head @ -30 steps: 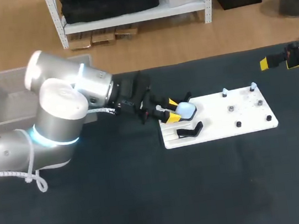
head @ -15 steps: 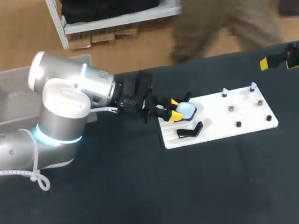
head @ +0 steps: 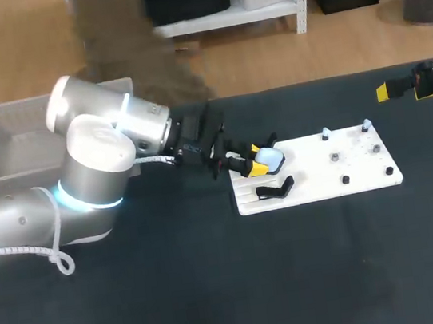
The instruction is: Pick up each earbud case from the left stands, insert the matching earbuds, close the lid, and place the case in the box.
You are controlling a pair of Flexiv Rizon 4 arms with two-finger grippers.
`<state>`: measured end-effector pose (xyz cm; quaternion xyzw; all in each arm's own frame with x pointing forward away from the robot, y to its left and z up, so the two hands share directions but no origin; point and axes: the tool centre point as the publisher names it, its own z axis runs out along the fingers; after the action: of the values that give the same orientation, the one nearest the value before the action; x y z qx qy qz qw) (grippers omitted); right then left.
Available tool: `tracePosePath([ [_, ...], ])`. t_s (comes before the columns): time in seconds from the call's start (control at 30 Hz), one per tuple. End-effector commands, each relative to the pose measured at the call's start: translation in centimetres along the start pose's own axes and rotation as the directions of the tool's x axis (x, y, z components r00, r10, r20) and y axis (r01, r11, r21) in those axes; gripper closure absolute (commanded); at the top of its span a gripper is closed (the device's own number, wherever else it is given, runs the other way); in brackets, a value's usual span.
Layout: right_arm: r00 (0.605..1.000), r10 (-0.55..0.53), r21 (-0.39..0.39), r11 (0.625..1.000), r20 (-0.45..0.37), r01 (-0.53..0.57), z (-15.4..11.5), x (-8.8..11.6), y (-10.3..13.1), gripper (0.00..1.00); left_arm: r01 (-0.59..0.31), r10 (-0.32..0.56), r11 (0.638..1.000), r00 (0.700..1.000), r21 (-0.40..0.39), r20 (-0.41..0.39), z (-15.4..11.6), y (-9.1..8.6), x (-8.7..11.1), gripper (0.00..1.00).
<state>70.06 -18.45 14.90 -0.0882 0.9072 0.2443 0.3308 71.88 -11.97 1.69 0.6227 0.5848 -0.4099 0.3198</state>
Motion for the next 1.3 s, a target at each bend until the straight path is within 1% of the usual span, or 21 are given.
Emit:
tracePosePath([
  [0.03, 1.0, -0.001, -0.002, 1.0, -0.001, 0.001, 0.0, 0.0, -0.1, 0.0, 0.003, -0.003, 1.0, 1.0, -0.001, 0.001, 0.2, 0.2, 0.1, 0.69],
  [0.2, 1.0, -0.001, -0.002, 1.0, -0.001, 0.001, 0.0, 0.0, -0.1, 0.0, 0.01, -0.01, 1.0, 1.0, -0.005, 0.005, 0.3, 0.2, 0.1, 0.75],
  [0.33, 1.0, -0.001, -0.002, 1.0, -0.001, 0.001, 0.0, 0.0, -0.1, 0.0, 0.013, -0.013, 1.0, 1.0, -0.006, 0.007, 0.4, 0.2, 0.2, 0.76],
  [0.43, 1.0, -0.001, -0.002, 1.0, -0.001, 0.001, 0.0, 0.0, -0.1, 0.0, 0.016, -0.016, 1.0, 1.0, -0.007, 0.011, 0.4, 0.1, 0.2, 0.78],
  [0.5, 1.0, -0.001, -0.002, 1.0, -0.001, 0.001, 0.0, 0.0, -0.1, 0.0, 0.018, -0.018, 1.0, 1.0, -0.008, 0.014, 0.3, 0.1, 0.2, 0.84],
  [0.57, 1.0, -0.001, -0.002, 1.0, -0.001, 0.001, 0.0, 0.0, -0.1, 0.0, 0.02, -0.02, 1.0, 1.0, -0.009, 0.016, 0.3, -0.1, 0.4, 0.96],
  [0.6, 1.0, -0.001, -0.002, 1.0, -0.001, 0.001, 0.0, 0.0, -0.1, 0.0, 0.021, -0.02, 1.0, 1.0, -0.01, 0.017, 0.3, -0.2, 0.4, 1.0],
  [0.77, 1.0, -0.001, -0.002, 1.0, -0.001, 0.001, 0.0, 0.0, -0.1, 0.0, 0.012, -0.012, 1.0, 0.999, -0.023, 0.031, 0.1, -0.8, 0.4, 1.0],
  [0.83, 1.0, -0.001, -0.002, 1.0, -0.001, 0.001, 0.0, 0.0, -0.1, 0.0, 0.005, -0.003, 0.999, 0.999, -0.043, 0.05, -0.3, -1.0, 0.0, 1.0],
  [0.97, 1.0, -0.001, -0.002, 1.0, -0.001, 0.001, 0.0, 0.0, -0.1, 0.0, -0.021, 0.029, 0.996, 0.994, -0.081, 0.101, -1.3, -1.4, -1.5, 1.0],
  [1.13, 1.0, -0.001, -0.002, 1.0, -0.001, 0.001, 0.0, 0.0, -0.1, 0.0, -0.041, 0.057, 0.994, 0.984, -0.099, 0.17, -2.4, -1.9, -3.7, 1.0],
  [1.3, 1.0, -0.001, -0.002, 1.0, -0.001, 0.001, 0.0, 0.0, -0.1, 0.0, -0.061, 0.085, 0.992, 0.971, -0.11, 0.222, -3.1, -2.7, -5.7, 1.0],
])
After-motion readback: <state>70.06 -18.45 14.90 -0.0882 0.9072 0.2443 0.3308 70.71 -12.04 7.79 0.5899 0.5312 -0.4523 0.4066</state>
